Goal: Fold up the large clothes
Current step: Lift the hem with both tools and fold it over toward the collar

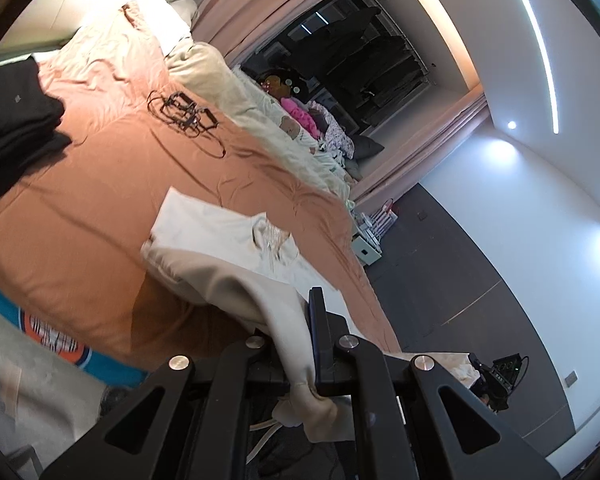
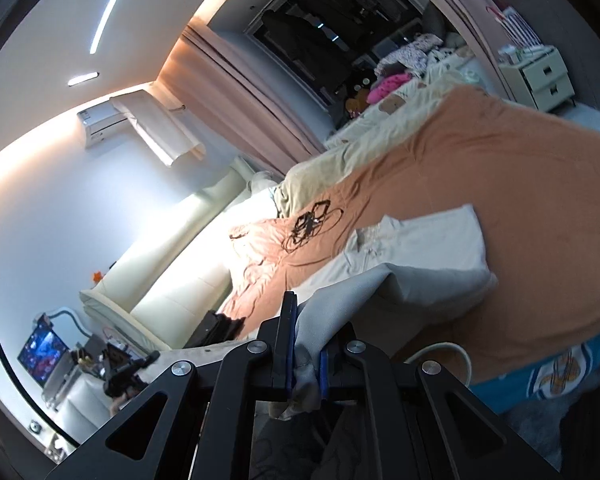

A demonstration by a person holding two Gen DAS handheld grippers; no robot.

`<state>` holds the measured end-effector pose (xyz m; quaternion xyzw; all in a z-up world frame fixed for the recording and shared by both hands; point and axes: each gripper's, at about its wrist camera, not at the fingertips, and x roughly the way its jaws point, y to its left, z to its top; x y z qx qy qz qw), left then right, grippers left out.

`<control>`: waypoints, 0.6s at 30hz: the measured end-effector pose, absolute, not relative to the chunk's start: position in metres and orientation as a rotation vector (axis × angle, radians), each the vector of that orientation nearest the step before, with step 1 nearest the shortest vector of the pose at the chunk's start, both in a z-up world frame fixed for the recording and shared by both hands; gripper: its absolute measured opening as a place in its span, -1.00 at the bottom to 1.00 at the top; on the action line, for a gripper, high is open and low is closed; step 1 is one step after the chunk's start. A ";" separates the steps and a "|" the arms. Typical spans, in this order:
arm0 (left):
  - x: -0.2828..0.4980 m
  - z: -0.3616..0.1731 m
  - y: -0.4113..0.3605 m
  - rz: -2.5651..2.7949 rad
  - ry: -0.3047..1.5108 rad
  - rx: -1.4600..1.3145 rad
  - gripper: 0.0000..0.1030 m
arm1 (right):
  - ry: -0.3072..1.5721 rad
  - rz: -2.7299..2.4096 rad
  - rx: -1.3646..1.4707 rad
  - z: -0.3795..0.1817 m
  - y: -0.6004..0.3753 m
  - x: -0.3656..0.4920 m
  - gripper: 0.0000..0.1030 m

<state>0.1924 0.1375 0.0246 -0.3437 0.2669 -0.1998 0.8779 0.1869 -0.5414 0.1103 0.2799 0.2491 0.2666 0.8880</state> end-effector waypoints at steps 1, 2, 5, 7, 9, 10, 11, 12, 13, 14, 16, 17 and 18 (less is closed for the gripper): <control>0.196 0.030 0.137 -0.415 0.555 -0.708 -0.82 | 0.513 0.543 0.574 0.114 -0.542 0.194 -0.82; 0.206 0.034 0.134 -0.415 0.554 -0.699 -0.82 | 0.512 0.537 0.571 0.117 -0.543 0.200 -0.82; 0.235 0.048 0.131 -0.406 0.556 -0.687 -0.82 | 0.504 0.501 0.548 0.130 -0.543 0.226 -0.82; 0.259 0.057 0.129 -0.395 0.555 -0.678 -0.82 | 0.498 0.486 0.538 0.137 -0.542 0.241 -0.82; 0.280 0.065 0.126 -0.389 0.555 -0.666 -0.82 | 0.489 0.463 0.525 0.143 -0.542 0.264 -0.82; 0.291 0.069 0.125 -0.384 0.557 -0.659 -0.82 | 0.487 0.450 0.523 0.145 -0.541 0.273 -0.82; 0.300 0.072 0.124 -0.379 0.560 -0.656 -0.82 | 0.488 0.430 0.518 0.146 -0.542 0.287 -0.82; 0.311 0.074 0.123 -0.372 0.564 -0.650 -0.82 | 0.489 0.418 0.513 0.147 -0.541 0.295 -0.82; 0.323 0.075 0.122 -0.365 0.568 -0.646 -0.82 | 0.490 0.407 0.510 0.148 -0.541 0.304 -0.82; 0.333 0.075 0.122 -0.359 0.574 -0.644 -0.82 | 0.492 0.397 0.509 0.148 -0.541 0.314 -0.82; 0.355 0.074 0.121 -0.342 0.589 -0.638 -0.82 | 0.503 0.374 0.504 0.148 -0.541 0.335 -0.82; 0.364 0.072 0.121 -0.336 0.596 -0.638 -0.82 | 0.509 0.366 0.502 0.147 -0.541 0.344 -0.82; 0.374 0.071 0.122 -0.330 0.604 -0.641 -0.82 | 0.516 0.357 0.497 0.146 -0.541 0.355 -0.82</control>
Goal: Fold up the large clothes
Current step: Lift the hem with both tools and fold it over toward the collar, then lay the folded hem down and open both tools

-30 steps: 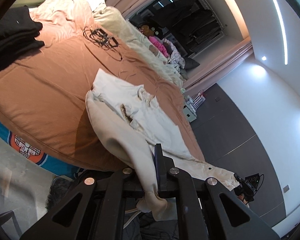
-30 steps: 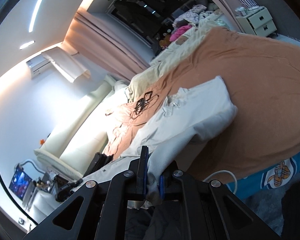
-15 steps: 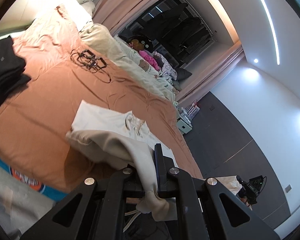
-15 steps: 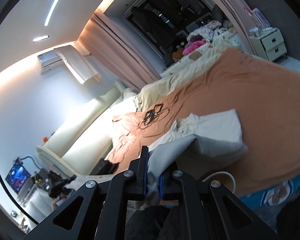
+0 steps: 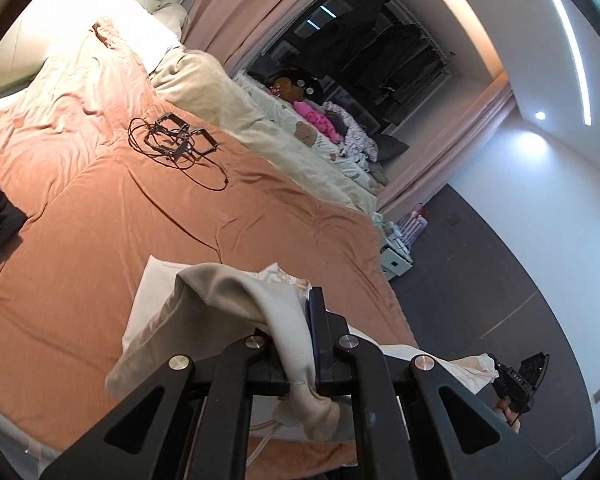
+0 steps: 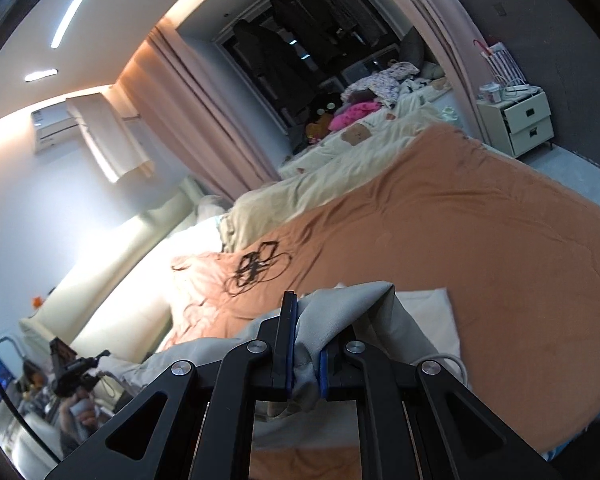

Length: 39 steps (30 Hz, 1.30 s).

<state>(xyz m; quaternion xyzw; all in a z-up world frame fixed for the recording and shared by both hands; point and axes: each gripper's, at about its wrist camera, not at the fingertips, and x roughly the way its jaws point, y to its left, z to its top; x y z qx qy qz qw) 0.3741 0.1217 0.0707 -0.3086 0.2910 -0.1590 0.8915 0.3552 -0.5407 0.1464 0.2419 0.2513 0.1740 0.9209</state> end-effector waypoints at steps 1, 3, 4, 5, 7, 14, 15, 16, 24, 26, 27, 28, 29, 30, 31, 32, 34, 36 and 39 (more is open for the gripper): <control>0.385 0.069 0.121 -0.323 0.612 -0.640 -0.82 | 0.521 0.352 0.495 0.146 -0.541 0.363 -0.83; 0.402 0.063 0.121 -0.312 0.625 -0.637 -0.82 | 0.529 0.343 0.485 0.144 -0.540 0.380 -0.83; 0.412 0.059 0.121 -0.306 0.634 -0.637 -0.82 | 0.534 0.336 0.480 0.143 -0.539 0.388 -0.83; 0.420 0.055 0.120 -0.301 0.645 -0.633 -0.82 | 0.540 0.330 0.476 0.142 -0.538 0.395 -0.83; 0.438 0.046 0.120 -0.288 0.664 -0.629 -0.82 | 0.555 0.316 0.467 0.139 -0.536 0.412 -0.83; 0.496 0.004 0.119 -0.236 0.758 -0.619 -0.82 | 0.626 0.279 0.467 0.107 -0.530 0.469 -0.83; 0.504 -0.003 0.119 -0.229 0.774 -0.618 -0.82 | 0.642 0.269 0.469 0.099 -0.529 0.479 -0.83; 0.513 -0.012 0.119 -0.223 0.792 -0.620 -0.82 | 0.654 0.262 0.470 0.094 -0.528 0.486 -0.83; 0.573 -0.075 0.111 -0.191 0.924 -0.622 -0.81 | 0.761 0.190 0.470 0.037 -0.528 0.536 -0.83; 0.585 -0.092 0.110 -0.184 0.974 -0.638 -0.75 | 0.793 0.172 0.479 0.022 -0.530 0.545 -0.82; 0.591 -0.102 0.109 -0.182 1.009 -0.646 -0.68 | 0.808 0.162 0.483 0.016 -0.530 0.551 -0.82; 0.595 -0.107 0.108 -0.178 1.031 -0.650 -0.52 | 0.822 0.156 0.488 0.011 -0.530 0.555 -0.78; 0.597 -0.110 0.107 -0.172 1.039 -0.648 -0.24 | 0.841 0.147 0.490 0.004 -0.529 0.560 -0.72; 0.598 -0.110 0.105 -0.169 1.033 -0.639 -0.04 | 0.851 0.136 0.491 0.001 -0.528 0.562 -0.56; 0.599 -0.108 0.105 -0.173 1.020 -0.636 0.39 | 0.851 0.125 0.490 -0.001 -0.529 0.563 -0.21; 0.598 -0.105 0.105 -0.178 0.995 -0.635 0.65 | 0.832 0.111 0.488 0.000 -0.530 0.562 0.16; 0.593 -0.093 0.107 -0.164 0.941 -0.620 0.71 | 0.791 0.096 0.477 0.007 -0.531 0.557 0.50; 0.589 -0.086 0.107 -0.153 0.924 -0.610 0.71 | 0.782 0.103 0.464 0.013 -0.529 0.555 0.57; 0.586 -0.085 0.099 -0.145 0.932 -0.564 0.71 | 0.800 0.116 0.398 0.018 -0.515 0.554 0.57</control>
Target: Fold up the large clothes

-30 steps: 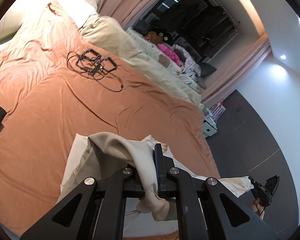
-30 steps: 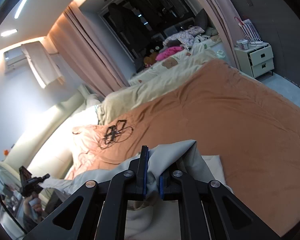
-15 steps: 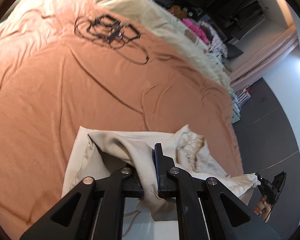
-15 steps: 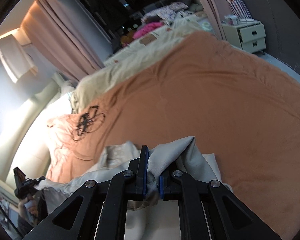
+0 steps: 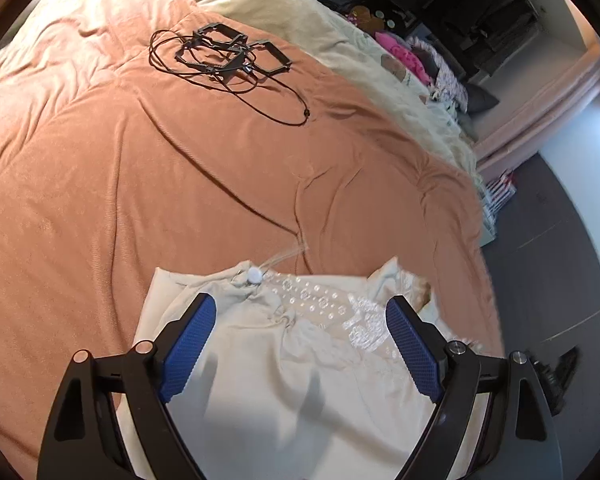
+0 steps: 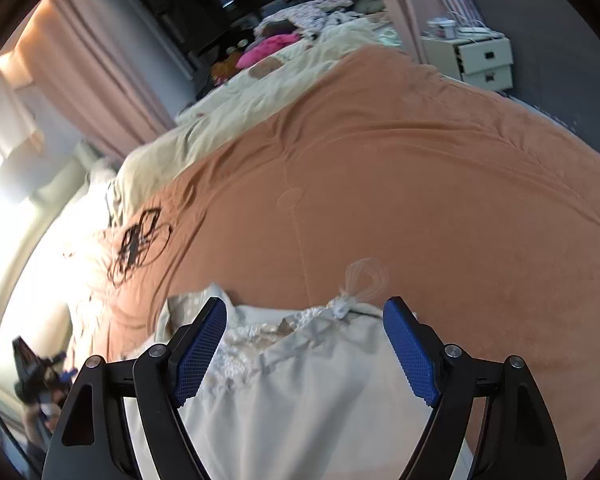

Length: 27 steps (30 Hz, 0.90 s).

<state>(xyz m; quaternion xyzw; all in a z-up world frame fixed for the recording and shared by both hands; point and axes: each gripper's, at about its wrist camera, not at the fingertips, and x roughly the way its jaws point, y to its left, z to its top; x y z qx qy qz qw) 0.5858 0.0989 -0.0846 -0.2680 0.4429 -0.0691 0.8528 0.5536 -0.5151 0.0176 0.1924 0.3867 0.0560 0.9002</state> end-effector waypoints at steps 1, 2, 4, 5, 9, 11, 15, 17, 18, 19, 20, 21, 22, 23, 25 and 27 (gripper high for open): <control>0.585 -0.085 0.094 -0.136 0.937 -0.533 0.71 | 0.806 0.122 0.373 0.018 -0.508 0.553 0.57; 0.584 -0.086 0.089 -0.138 0.938 -0.512 0.71 | 0.819 0.134 0.342 0.017 -0.498 0.553 0.57; 0.583 -0.093 0.077 -0.160 0.957 -0.474 0.70 | 0.855 0.151 0.303 0.013 -0.484 0.554 0.57; 0.584 -0.097 0.070 -0.163 0.974 -0.459 0.65 | 0.884 0.163 0.281 0.007 -0.473 0.555 0.56; 0.595 -0.121 0.040 -0.168 1.071 -0.352 0.50 | 0.970 0.191 0.195 -0.014 -0.440 0.563 0.56; 0.600 -0.133 0.027 -0.160 1.104 -0.290 0.46 | 1.017 0.201 0.171 -0.029 -0.427 0.567 0.56; 0.610 -0.161 0.008 -0.159 1.182 -0.203 0.24 | 1.110 0.214 0.116 -0.062 -0.400 0.576 0.49; 0.612 -0.174 -0.002 -0.144 1.222 -0.143 0.19 | 1.156 0.225 0.088 -0.076 -0.392 0.579 0.39; 0.613 -0.179 -0.005 -0.138 1.229 -0.114 0.15 | 1.195 0.228 0.065 -0.086 -0.385 0.582 0.37; 0.613 -0.182 -0.008 -0.131 1.225 -0.085 -0.03 | 1.226 0.225 0.039 -0.096 -0.382 0.583 0.29; 0.613 -0.182 -0.010 -0.118 1.214 -0.060 -0.36 | 1.251 0.204 -0.006 -0.106 -0.377 0.585 0.13; 0.613 -0.180 -0.011 -0.095 1.204 -0.032 -0.56 | 1.235 0.192 -0.032 -0.108 -0.374 0.585 0.03; 0.613 -0.178 -0.010 -0.093 1.201 -0.033 -0.85 | 1.213 0.186 -0.055 -0.106 -0.373 0.584 -0.40; 0.612 -0.174 -0.007 -0.101 1.190 -0.046 -0.89 | 1.211 0.180 -0.064 -0.104 -0.373 0.585 -0.85; 0.609 -0.160 -0.004 -0.113 1.147 -0.052 -0.90 | 1.187 0.183 -0.013 -0.092 -0.380 0.585 -0.95; 0.603 -0.146 0.003 -0.124 1.098 -0.070 -0.91 | 1.131 0.186 -0.007 -0.074 -0.383 0.581 -0.96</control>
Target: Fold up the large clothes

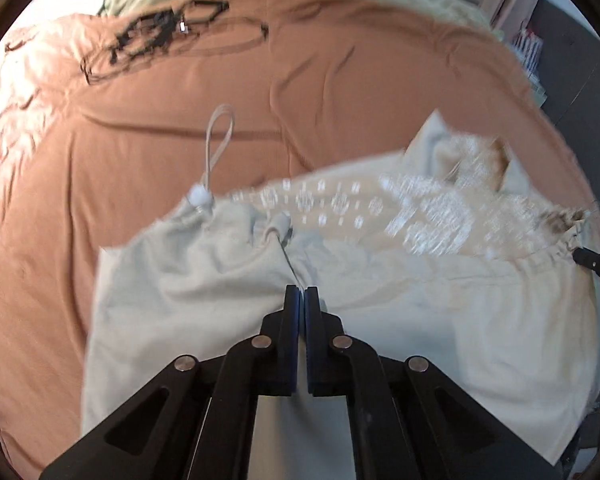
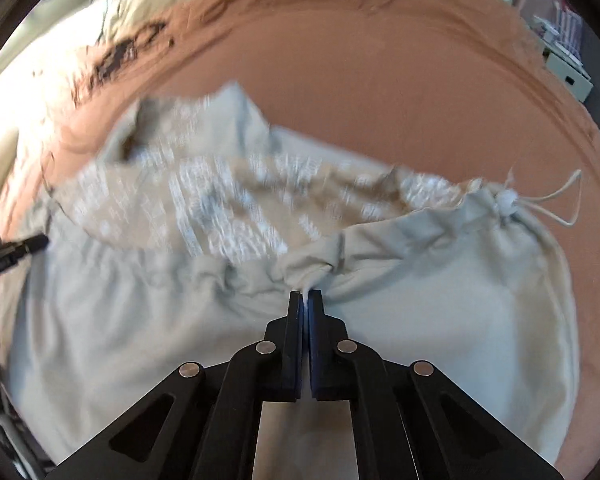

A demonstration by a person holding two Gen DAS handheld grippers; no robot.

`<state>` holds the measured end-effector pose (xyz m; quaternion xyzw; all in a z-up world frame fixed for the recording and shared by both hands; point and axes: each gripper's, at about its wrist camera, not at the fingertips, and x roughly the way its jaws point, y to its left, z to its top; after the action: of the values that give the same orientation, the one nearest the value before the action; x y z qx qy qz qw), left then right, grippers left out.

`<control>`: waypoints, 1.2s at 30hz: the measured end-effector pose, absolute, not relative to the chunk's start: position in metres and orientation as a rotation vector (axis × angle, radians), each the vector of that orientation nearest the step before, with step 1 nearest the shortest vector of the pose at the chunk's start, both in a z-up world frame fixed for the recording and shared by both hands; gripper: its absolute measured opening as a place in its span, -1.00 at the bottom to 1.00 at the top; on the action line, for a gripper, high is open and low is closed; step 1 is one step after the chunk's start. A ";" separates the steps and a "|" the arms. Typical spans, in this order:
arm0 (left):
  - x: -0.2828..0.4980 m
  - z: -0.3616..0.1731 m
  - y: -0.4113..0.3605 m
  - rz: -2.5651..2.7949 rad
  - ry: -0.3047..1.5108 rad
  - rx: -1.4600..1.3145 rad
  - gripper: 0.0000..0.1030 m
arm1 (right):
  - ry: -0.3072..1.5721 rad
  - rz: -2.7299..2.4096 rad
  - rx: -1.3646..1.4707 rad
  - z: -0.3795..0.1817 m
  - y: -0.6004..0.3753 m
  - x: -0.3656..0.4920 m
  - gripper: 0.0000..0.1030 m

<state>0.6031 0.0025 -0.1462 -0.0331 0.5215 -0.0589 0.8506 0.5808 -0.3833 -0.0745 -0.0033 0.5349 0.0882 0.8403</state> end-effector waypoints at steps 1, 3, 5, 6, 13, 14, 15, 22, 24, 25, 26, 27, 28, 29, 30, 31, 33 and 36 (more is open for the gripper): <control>0.601 -0.140 0.005 -0.123 1.079 -0.085 -0.91 | 1.111 0.187 -0.003 -0.067 -0.384 0.579 -0.96; 0.599 -0.129 0.011 -0.124 1.048 -0.115 -0.91 | 1.065 0.185 0.007 -0.051 -0.388 0.575 -0.97; 0.600 -0.123 0.011 -0.123 1.024 -0.128 -0.91 | 1.030 0.173 0.013 -0.041 -0.389 0.573 -0.97; 0.603 -0.122 0.009 -0.123 1.016 -0.123 -0.91 | 1.014 0.164 0.019 -0.037 -0.389 0.574 -0.97; 0.624 -0.145 -0.001 -0.099 1.063 -0.099 -0.91 | 1.029 0.112 0.024 -0.052 -0.389 0.592 -0.97; 0.626 -0.150 -0.002 -0.095 1.076 -0.096 -0.91 | 1.039 0.105 0.018 -0.058 -0.388 0.594 -0.97; 0.630 -0.156 -0.002 -0.091 1.095 -0.093 -0.91 | 1.047 0.100 0.014 -0.063 -0.385 0.599 -0.97; 0.641 -0.176 0.008 -0.108 1.175 -0.166 -0.89 | 1.101 0.065 0.006 -0.099 -0.382 0.611 -0.96; 0.638 -0.167 0.016 -0.121 1.174 -0.202 -0.89 | 1.101 0.062 0.007 -0.099 -0.383 0.612 -0.91; 0.634 -0.160 0.021 -0.129 1.160 -0.215 -0.88 | 1.104 0.062 0.022 -0.097 -0.384 0.613 -0.77; 0.630 -0.155 0.023 -0.131 1.149 -0.218 -0.78 | 1.107 0.062 0.046 -0.093 -0.387 0.611 -0.48; 0.624 -0.147 0.027 -0.125 1.136 -0.216 -0.69 | 1.102 0.063 0.061 -0.088 -0.388 0.609 -0.27; 0.619 -0.141 0.031 -0.126 1.126 -0.221 -0.41 | 1.085 0.064 0.072 -0.082 -0.389 0.605 0.12; 0.612 -0.135 0.036 -0.131 1.109 -0.230 -0.07 | 1.060 0.069 0.074 -0.074 -0.390 0.600 0.21; 0.606 -0.130 0.041 -0.128 1.093 -0.236 0.06 | 1.041 0.080 0.065 -0.065 -0.387 0.594 0.21; 0.597 -0.125 0.047 -0.118 1.071 -0.241 0.18 | 1.035 0.089 0.061 -0.060 -0.386 0.589 0.21; 0.583 -0.118 0.059 -0.109 1.054 -0.251 0.19 | 1.023 0.118 0.058 -0.047 -0.380 0.575 0.21; 0.561 -0.115 0.081 -0.090 1.061 -0.282 0.19 | 1.012 0.158 0.046 -0.036 -0.368 0.555 0.21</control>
<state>0.5605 0.0807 -0.1151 -0.1341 0.5041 -0.0426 0.8521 0.5548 -0.3682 -0.0363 0.0220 0.4840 0.0757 0.8715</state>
